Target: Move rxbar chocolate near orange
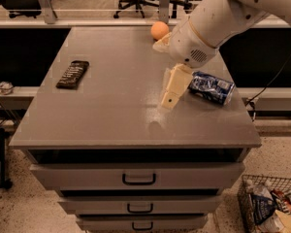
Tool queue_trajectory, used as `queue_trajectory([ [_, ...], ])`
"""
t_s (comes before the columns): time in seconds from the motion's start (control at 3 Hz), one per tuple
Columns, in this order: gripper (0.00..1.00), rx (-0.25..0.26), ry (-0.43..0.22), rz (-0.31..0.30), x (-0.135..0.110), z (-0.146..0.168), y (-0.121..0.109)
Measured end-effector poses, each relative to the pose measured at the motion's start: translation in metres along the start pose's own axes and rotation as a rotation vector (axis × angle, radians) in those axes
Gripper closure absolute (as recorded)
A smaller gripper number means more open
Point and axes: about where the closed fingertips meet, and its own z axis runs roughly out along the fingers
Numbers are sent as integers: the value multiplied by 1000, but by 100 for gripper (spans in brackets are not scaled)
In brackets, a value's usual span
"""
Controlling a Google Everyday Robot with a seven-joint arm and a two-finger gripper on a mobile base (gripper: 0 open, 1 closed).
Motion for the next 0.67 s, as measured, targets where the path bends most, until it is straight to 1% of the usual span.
queue_trajectory([
  [0.33,0,33,-47,-10,-13,13,-11],
  [0.67,0,90,-134,-19,-41,43,-45],
])
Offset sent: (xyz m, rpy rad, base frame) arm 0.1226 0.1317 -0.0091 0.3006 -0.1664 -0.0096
